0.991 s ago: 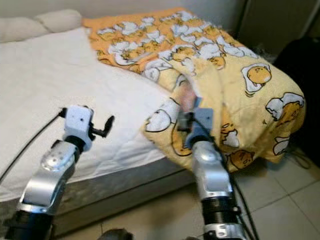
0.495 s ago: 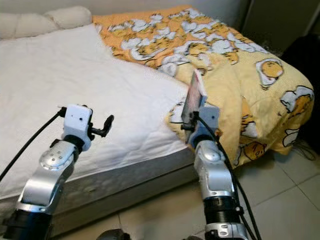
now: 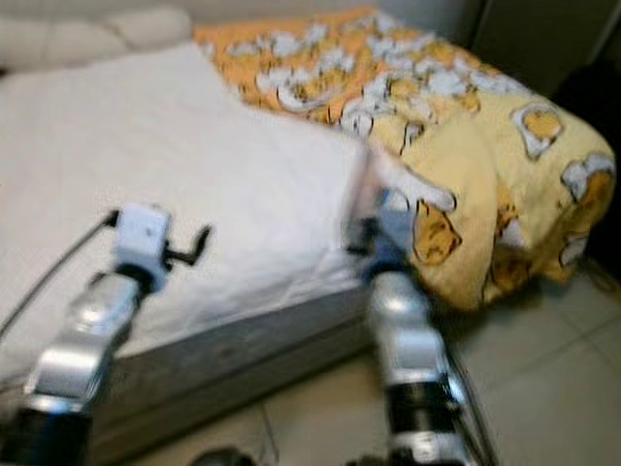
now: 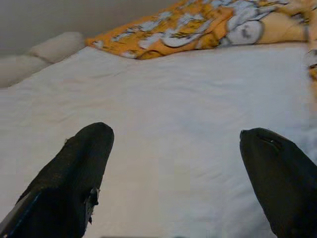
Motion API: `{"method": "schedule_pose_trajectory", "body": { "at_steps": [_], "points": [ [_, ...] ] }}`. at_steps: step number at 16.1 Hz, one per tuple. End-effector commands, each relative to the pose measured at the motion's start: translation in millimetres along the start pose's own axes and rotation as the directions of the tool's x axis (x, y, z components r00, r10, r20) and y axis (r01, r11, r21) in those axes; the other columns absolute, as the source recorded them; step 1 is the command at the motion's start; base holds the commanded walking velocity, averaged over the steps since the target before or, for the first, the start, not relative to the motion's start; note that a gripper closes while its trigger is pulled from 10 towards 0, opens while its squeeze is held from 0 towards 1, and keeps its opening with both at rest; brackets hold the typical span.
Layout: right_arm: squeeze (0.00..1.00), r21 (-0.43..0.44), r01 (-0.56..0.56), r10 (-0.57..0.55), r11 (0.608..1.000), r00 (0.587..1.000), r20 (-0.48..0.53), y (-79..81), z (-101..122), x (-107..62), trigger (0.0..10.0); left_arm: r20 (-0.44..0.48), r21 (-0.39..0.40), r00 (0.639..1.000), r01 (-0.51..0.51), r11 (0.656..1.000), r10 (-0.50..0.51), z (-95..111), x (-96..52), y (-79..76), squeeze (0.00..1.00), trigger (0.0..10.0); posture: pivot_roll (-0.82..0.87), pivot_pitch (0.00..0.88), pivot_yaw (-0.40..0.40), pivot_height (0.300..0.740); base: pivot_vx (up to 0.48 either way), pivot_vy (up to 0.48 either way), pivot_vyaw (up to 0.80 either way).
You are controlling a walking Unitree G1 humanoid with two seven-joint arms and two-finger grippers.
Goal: Clean up the room
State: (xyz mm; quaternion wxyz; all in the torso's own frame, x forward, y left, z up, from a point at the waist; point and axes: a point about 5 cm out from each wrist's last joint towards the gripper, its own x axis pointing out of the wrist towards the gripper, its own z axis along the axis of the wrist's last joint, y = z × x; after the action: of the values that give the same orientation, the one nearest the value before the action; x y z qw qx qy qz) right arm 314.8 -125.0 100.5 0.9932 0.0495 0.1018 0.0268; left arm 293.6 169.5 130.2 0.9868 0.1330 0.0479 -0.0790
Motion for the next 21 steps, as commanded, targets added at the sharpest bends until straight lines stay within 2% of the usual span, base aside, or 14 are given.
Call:
{"method": "schedule_pose_trajectory", "body": {
  "at_steps": [1, 11, 14, 17, 21],
  "points": [
    [0.0, -0.009, 0.009, -0.008, 1.0, 0.998, 0.061, -4.7, 14.5, 1.7, 10.0, 0.009, -0.006, 1.0, 0.012, 1.0, -0.012, 2.3, 1.1, -4.9, 0.04, 10.0, 0.03, 0.0, 0.047, 0.74, 0.0, 0.352, 0.0],
    [0.0, -0.01, 0.007, -0.007, 1.0, 0.998, 0.063, -4.8, 14.8, 2.3, 10.0, 0.006, -0.011, 1.0, 0.007, 1.0, -0.007, 2.2, 1.8, -5.0, 0.04, 10.0, 0.03, 0.0, 0.047, 0.74, 0.0, 0.356, 0.0],
    [0.0, -0.019, -0.013, 0.015, 1.0, 0.996, 0.09, -1.5, 18.1, 2.4, 10.0, 0.0, -0.028, 0.999, -0.035, 0.999, 0.035, 1.0, 3.0, -1.5, 0.01, 10.0, 0.03, 0.0, 0.048, 0.74, 0.0, 0.0, 0.0],
    [0.0, -0.044, -0.041, 0.045, 0.998, 0.996, 0.079, 2.0, 18.3, 2.6, 10.0, 0.002, -0.026, 1.0, -0.02, 0.999, 0.02, 2.9, 3.9, -2.0, 0.02, 10.0, 0.03, 0.0, 0.048, 0.74, 0.0, 0.0, 0.0],
    [0.0, -0.048, -0.034, 0.038, 0.998, 0.996, 0.081, 1.4, 18.7, 3.2, 10.0, 0.013, -0.036, 0.999, -0.041, 0.999, 0.041, 4.7, 4.2, 1.3, 0.04, 10.0, 0.02, 0.0, 0.049, 0.74, 0.238, 0.0, 0.7]
  ]
}}
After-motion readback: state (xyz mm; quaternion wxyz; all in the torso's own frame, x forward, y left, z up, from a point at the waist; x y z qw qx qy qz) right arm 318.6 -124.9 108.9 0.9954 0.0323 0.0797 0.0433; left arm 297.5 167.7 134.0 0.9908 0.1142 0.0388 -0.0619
